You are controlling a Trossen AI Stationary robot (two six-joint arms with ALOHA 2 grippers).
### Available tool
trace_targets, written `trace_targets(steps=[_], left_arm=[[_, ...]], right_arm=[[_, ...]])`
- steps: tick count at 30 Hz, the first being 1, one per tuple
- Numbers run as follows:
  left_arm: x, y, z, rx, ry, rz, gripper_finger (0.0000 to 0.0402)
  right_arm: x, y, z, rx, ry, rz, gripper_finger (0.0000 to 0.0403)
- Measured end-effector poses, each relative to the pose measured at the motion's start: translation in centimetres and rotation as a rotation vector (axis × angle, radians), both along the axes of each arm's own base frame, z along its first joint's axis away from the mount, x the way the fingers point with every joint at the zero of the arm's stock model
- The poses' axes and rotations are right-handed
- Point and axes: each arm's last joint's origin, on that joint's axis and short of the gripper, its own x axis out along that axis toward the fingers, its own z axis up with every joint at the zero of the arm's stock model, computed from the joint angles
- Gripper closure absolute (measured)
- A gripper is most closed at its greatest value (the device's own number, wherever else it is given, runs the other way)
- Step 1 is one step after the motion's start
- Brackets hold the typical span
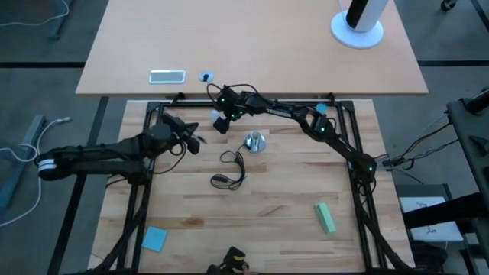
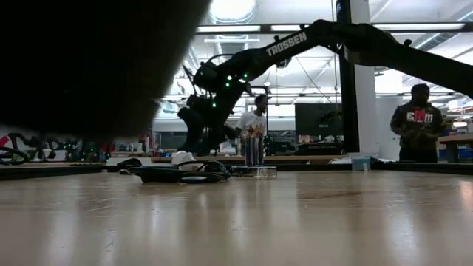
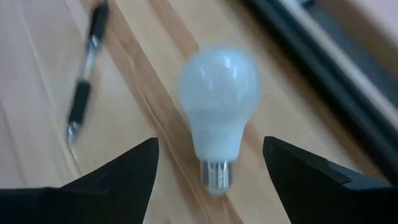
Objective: Screw lightbulb
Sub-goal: Insert the lightbulb into the lamp
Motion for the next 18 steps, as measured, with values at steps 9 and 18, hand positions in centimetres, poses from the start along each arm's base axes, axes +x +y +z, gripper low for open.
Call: trace_targets(steps=[9,18], left_arm=[[0.7,0.2,-0.7,-0.013,0.038,-0.002,0.0399],[1.6,0.4,-0.7,-0.004,0.002,-0.032,0.0400]], right_arm=[[0.3,0.0,-0.8,-0.011,-0.027,0.000,0.0133],[0.2,0.1,-2.3,0.006,-0.012,-0.011,0.0141]])
